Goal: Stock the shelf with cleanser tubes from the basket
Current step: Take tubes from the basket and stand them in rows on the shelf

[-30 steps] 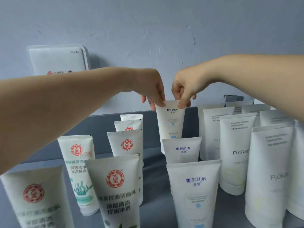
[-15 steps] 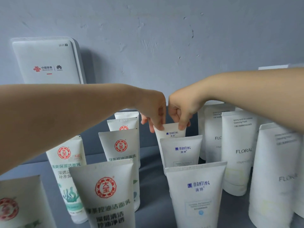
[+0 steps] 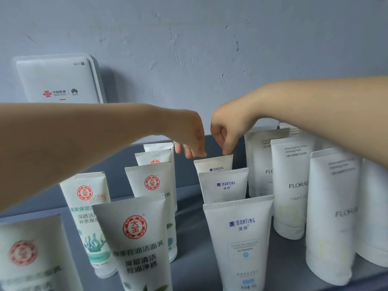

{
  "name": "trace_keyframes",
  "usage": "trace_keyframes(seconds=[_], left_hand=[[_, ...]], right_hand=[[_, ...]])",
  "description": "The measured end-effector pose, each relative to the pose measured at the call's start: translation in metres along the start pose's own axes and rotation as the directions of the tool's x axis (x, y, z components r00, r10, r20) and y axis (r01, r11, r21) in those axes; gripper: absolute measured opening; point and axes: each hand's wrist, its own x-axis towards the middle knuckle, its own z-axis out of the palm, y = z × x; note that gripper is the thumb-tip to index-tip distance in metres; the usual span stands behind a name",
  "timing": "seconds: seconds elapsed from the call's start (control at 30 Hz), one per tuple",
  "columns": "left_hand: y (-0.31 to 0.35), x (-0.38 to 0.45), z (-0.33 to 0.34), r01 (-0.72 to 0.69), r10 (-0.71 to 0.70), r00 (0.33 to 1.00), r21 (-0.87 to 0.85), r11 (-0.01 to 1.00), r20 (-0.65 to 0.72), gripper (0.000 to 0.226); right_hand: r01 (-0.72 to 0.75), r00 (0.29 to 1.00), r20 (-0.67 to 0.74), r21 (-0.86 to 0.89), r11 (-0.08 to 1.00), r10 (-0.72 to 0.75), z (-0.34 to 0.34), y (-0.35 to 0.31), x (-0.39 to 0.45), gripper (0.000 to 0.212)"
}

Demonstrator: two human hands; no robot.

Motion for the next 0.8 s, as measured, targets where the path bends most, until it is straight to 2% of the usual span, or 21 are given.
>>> trace_keyframes(seconds=[0.17, 0.27, 0.37, 0.5, 0.6, 0.7, 0.8], left_hand=[[0.020, -0.040, -0.035, -0.006, 0.045, 0.964, 0.148, 0.989, -0.261, 0.020], [0.042, -0.073, -0.046, -0.002, 0.090, 0.894, 0.197, 0.980, -0.440, 0.019], [0.070, -0.099, -0.046, -0.028, 0.120, 0.826, 0.172, 0.985, -0.551, 0.020], [0.110, -0.123, -0.031, -0.060, 0.159, 0.782, 0.181, 0.982, -0.603, 0.030], [0.144, -0.133, -0.010, -0.046, 0.192, 0.755, 0.241, 0.969, -0.628, 0.037], [0.182, -0.137, 0.021, -0.060, 0.244, 0.719, 0.292, 0.955, -0.650, 0.040], [0.222, -0.133, 0.057, -0.127, 0.306, 0.715, 0.313, 0.941, -0.629, 0.043]], right_hand=[[-0.092, 0.948, -0.307, 0.005, 0.996, 0.089, -0.030, -0.001, -0.053, 0.020], [-0.160, 0.857, -0.500, -0.028, 0.987, 0.125, -0.033, -0.003, -0.096, 0.021], [-0.196, 0.738, -0.664, -0.039, 0.980, 0.121, -0.022, -0.007, -0.140, 0.014], [-0.287, 0.675, -0.716, -0.032, 0.957, 0.179, 0.011, -0.011, -0.201, 0.030], [-0.398, 0.644, -0.744, -0.124, 0.909, 0.180, 0.044, -0.009, -0.242, 0.033], [-0.436, 0.638, -0.745, -0.143, 0.888, 0.194, 0.079, -0.006, -0.282, 0.032], [-0.447, 0.656, -0.721, -0.132, 0.885, 0.224, 0.115, 0.001, -0.318, 0.028]])
